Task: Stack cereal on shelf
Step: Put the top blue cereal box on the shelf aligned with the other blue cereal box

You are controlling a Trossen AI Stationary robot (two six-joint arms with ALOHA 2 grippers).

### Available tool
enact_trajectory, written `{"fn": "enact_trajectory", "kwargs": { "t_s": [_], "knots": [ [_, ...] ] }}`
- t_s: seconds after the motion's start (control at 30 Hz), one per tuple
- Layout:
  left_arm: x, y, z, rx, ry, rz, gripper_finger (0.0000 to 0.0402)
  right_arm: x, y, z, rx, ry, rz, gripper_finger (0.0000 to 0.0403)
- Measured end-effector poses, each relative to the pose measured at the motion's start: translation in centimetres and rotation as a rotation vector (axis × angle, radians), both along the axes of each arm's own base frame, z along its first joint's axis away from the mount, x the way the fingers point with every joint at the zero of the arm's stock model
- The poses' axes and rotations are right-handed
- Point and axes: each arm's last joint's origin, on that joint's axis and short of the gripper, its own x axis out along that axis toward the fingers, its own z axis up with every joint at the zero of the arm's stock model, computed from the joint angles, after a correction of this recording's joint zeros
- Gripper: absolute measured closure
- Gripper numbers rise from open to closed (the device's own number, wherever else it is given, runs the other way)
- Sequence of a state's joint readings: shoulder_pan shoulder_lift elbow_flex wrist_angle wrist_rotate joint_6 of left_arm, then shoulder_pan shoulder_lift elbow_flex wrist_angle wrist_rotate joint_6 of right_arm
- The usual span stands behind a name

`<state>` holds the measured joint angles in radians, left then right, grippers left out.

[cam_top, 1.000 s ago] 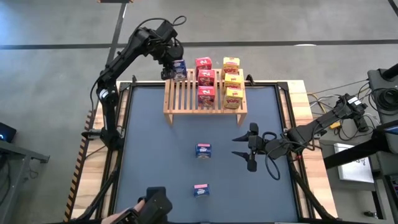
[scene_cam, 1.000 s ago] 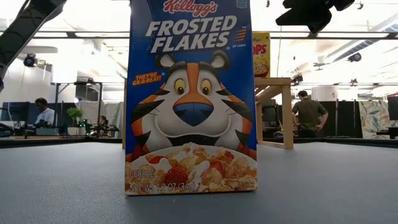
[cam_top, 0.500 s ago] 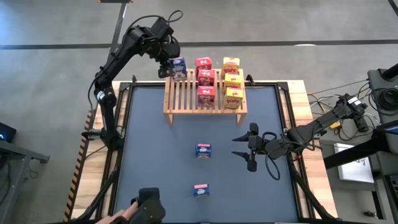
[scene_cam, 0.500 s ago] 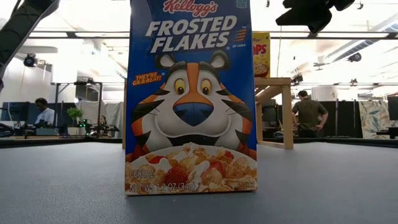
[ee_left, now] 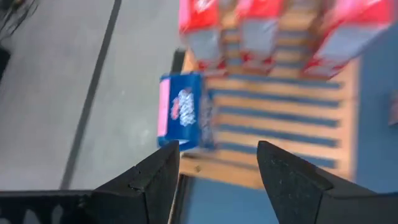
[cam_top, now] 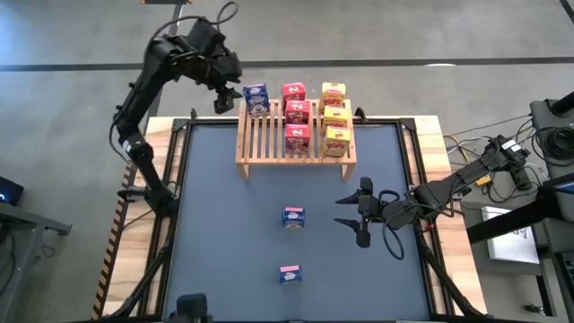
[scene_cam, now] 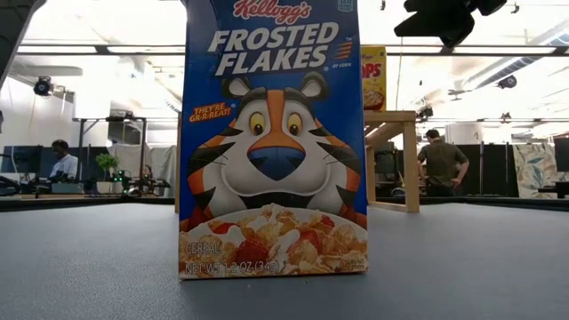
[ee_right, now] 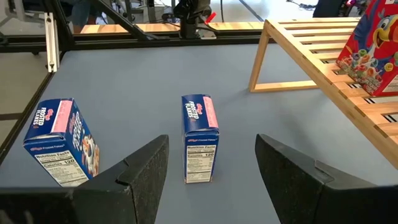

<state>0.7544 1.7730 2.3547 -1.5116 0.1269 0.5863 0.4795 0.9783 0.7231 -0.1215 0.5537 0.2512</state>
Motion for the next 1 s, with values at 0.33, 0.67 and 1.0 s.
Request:
{"fn": "enact_trajectory", "kwargs": {
  "t_s": [0.33, 0.67, 1.0],
  "knots": [
    [-1.8, -4.7, 0.6, -0.169, -0.155, -0.168, 0.0214, -0.2, -0.2, -1.1, -0.009, 0.019, -0.038, 0.0174],
    [-4.2, -12.1, -3.8, -0.113, -0.325, -0.112, 0.0243, -0.4, -0.3, -3.4, -0.028, -0.048, -0.025, 0.0174],
    [-6.0, -18.6, -10.3, -0.168, -0.687, -0.247, 0.0243, -0.8, -0.5, -5.0, -0.046, -0.143, 0.026, 0.0174]
  ]
}}
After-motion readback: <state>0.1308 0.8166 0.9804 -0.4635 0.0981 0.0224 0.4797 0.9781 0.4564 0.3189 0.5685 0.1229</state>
